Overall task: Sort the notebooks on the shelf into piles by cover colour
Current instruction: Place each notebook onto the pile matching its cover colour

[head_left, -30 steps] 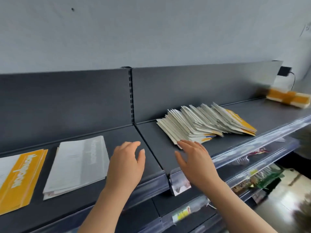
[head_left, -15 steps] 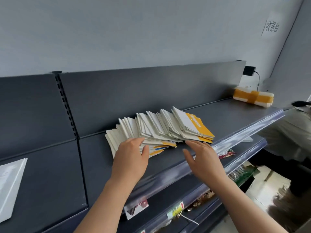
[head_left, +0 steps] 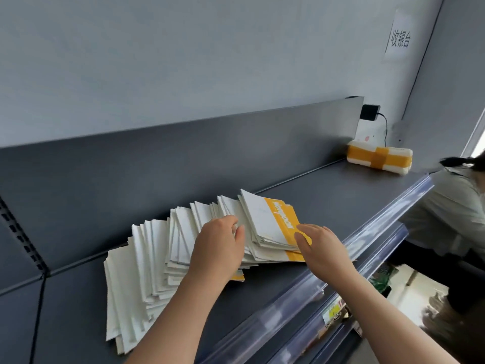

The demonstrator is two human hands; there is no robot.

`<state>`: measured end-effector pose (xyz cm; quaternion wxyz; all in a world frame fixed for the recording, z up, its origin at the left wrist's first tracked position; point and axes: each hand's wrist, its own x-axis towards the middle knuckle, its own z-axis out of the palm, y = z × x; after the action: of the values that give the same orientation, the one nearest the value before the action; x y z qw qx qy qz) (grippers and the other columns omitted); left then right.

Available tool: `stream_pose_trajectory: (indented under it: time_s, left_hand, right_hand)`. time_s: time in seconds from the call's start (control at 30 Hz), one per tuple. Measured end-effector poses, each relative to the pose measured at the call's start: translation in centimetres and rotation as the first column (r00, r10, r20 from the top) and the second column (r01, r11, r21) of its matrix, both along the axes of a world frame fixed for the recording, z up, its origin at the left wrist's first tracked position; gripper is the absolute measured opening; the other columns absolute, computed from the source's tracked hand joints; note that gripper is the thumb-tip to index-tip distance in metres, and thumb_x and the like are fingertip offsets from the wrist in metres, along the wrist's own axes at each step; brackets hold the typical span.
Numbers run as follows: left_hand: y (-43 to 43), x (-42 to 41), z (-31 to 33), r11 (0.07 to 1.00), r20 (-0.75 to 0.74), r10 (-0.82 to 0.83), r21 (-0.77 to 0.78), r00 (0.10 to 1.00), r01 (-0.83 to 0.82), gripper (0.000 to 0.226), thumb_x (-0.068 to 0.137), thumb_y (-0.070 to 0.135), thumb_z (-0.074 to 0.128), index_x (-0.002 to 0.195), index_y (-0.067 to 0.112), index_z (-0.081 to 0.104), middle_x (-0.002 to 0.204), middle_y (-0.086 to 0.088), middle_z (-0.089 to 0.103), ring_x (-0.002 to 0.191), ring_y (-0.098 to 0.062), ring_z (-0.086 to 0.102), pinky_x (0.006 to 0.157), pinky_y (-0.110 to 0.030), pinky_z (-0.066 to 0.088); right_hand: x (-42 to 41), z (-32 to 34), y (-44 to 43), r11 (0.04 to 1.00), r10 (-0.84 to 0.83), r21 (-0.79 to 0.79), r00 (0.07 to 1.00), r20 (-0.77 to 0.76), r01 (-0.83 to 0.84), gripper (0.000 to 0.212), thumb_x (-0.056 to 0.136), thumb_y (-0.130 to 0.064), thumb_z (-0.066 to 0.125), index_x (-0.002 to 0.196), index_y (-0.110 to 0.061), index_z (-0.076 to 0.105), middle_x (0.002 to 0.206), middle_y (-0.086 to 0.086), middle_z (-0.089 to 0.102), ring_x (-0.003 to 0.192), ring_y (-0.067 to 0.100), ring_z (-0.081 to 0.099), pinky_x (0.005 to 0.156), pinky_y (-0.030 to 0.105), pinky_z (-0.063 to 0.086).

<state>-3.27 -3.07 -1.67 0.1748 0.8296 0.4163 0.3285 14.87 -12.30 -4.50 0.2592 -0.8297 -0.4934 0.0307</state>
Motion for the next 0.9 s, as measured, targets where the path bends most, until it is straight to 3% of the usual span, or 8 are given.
stream_pose_trajectory:
  time_s: [0.07, 0.2, 0.3, 0.4, 0.53, 0.67, 0.8, 0.9]
  left_hand:
    - [0.5, 1.9, -0.2, 1.000, -0.018, 0.012, -0.022, 1.000, -0.012, 0.029, 0.092, 0.020, 0.045, 0.065, 0.012, 0.039, 0.061, -0.007, 0.050, 0.056, -0.021, 0.045, 0.052, -0.034, 0.040]
    - [1.3, 5.1, -0.4, 0.996, -0.038, 0.062, -0.061, 0.997, -0.064, 0.041, 0.092, 0.025, 0.048, 0.056, 0.014, 0.031, 0.051, 0.001, 0.033, 0.049, -0.015, 0.030, 0.050, -0.028, 0.029]
    - [1.8, 6.8, -0.6, 0.982, -0.044, 0.147, -0.117, 0.988, -0.151, 0.045, 0.092, 0.029, 0.052, 0.057, 0.014, 0.028, 0.049, 0.002, 0.028, 0.047, -0.014, 0.027, 0.051, -0.027, 0.029]
    - [2.5, 7.7, -0.7, 0.948, -0.045, 0.267, -0.170, 0.963, -0.271, 0.039, 0.087, 0.031, 0.059, 0.060, 0.010, 0.040, 0.051, 0.000, 0.039, 0.047, -0.016, 0.035, 0.047, -0.025, 0.029]
    - [2.4, 7.6, -0.5, 0.898, -0.072, 0.357, -0.248, 0.932, -0.363, 0.017, 0.085, 0.021, 0.061, 0.090, 0.004, 0.059, 0.074, -0.010, 0.063, 0.060, -0.020, 0.053, 0.052, -0.028, 0.040]
    - [1.3, 7.0, -0.1, 0.858, -0.039, 0.424, -0.302, 0.905, -0.416, 0.008, 0.091, 0.011, 0.048, 0.099, 0.011, 0.046, 0.086, -0.004, 0.056, 0.064, -0.015, 0.050, 0.049, -0.026, 0.037]
    - [0.3, 6.9, 0.3, 0.836, -0.017, 0.464, -0.321, 0.886, -0.444, 0.011, 0.093, 0.010, 0.044, 0.104, 0.010, 0.042, 0.086, -0.003, 0.055, 0.063, -0.012, 0.049, 0.046, -0.023, 0.034]
    - [-0.3, 7.0, 0.3, 0.820, -0.022, 0.483, -0.338, 0.875, -0.461, 0.013, 0.092, 0.010, 0.045, 0.105, 0.010, 0.041, 0.088, -0.002, 0.055, 0.066, -0.013, 0.051, 0.048, -0.024, 0.035]
  right_hand:
    - [1.9, -0.8, 1.3, 1.000, 0.022, -0.022, 1.000, -0.011, -0.023, 0.037, 0.100, -0.027, 0.038, 0.127, -0.011, 0.057, 0.132, 0.003, 0.057, 0.123, 0.022, 0.049, 0.111, 0.030, 0.023]
    - [5.0, -2.2, 3.7, 0.989, 0.131, -0.054, 0.990, -0.059, -0.135, 0.034, 0.099, -0.022, 0.034, 0.104, -0.006, 0.064, 0.110, 0.007, 0.066, 0.102, 0.025, 0.057, 0.114, 0.032, 0.022]
    - [6.1, -2.8, 4.6, 0.954, 0.296, -0.029, 0.953, -0.058, -0.298, 0.035, 0.100, -0.024, 0.035, 0.122, -0.017, 0.061, 0.134, -0.005, 0.055, 0.123, 0.013, 0.049, 0.117, 0.027, 0.013]
    - [7.2, -3.2, 5.1, 0.909, 0.416, 0.043, 0.906, -0.072, -0.414, 0.035, 0.100, -0.027, 0.037, 0.130, -0.029, 0.054, 0.141, -0.016, 0.045, 0.134, 0.006, 0.035, 0.115, 0.023, 0.013]
    - [8.6, -3.5, 5.4, 0.850, 0.525, 0.113, 0.842, -0.123, -0.514, 0.034, 0.099, -0.025, 0.041, 0.130, -0.030, 0.054, 0.133, -0.024, 0.044, 0.123, -0.012, 0.024, 0.114, 0.020, 0.014]
    - [9.1, -4.2, 6.1, 0.885, 0.451, 0.223, 0.872, -0.193, -0.409, 0.030, 0.097, -0.027, 0.046, 0.123, -0.022, 0.061, 0.129, -0.012, 0.056, 0.122, 0.009, 0.047, 0.103, 0.025, 0.037]
    - [8.9, -4.7, 6.4, 0.898, 0.424, 0.183, 0.898, -0.117, -0.400, 0.025, 0.098, -0.022, 0.039, 0.102, -0.021, 0.064, 0.112, -0.009, 0.063, 0.110, 0.016, 0.050, 0.088, 0.027, 0.042]
    - [8.8, -4.7, 6.5, 0.888, 0.457, 0.122, 0.880, -0.128, -0.443, 0.033, 0.099, -0.020, 0.037, 0.122, -0.023, 0.060, 0.135, -0.012, 0.053, 0.138, 0.022, 0.030, 0.112, 0.033, 0.030]
